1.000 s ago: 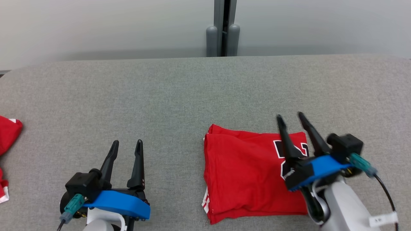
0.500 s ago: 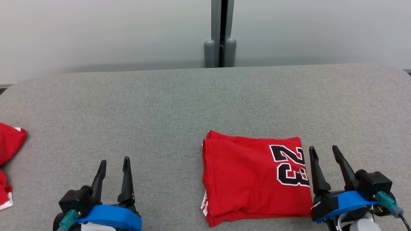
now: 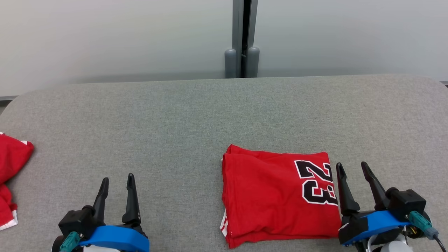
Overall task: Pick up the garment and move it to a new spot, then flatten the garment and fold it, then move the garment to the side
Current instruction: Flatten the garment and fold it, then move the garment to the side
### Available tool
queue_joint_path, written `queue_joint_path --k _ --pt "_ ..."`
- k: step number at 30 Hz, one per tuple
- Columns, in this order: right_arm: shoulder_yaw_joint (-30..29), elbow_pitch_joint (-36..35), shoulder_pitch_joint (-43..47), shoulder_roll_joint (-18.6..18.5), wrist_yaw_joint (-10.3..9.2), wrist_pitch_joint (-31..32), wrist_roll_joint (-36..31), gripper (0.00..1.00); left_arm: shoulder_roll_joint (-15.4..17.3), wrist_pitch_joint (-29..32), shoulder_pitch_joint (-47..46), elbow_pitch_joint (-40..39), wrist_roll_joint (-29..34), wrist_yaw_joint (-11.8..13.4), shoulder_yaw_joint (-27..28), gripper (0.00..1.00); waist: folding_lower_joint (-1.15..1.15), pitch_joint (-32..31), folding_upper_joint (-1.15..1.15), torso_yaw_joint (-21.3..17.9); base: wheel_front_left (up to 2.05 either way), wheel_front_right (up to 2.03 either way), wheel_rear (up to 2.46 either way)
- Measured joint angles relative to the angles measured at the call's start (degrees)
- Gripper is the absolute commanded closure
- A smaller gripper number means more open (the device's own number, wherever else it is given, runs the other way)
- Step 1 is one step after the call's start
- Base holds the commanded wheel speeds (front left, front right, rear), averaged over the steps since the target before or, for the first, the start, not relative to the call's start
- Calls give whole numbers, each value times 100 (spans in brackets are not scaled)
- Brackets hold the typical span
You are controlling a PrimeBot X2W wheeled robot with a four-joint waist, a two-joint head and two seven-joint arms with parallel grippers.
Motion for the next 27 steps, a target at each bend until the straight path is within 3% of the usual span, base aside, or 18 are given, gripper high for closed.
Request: queue_joint_path --k 12,21,27 --pt "-59 274 -107 0 0 31 -320 0 -123 0 -12 170 196 -154 130 0 0 52 0 -14 0 0 0" --pt "-244 587 -305 0 0 1675 -642 0 -154 0 -92 216 339 -214 186 0 0 150 0 115 0 0 0" --pt "-240 769 -308 1 0 2403 -621 0 -215 0 -106 248 407 -257 208 0 0 272 0 230 0 0 0"
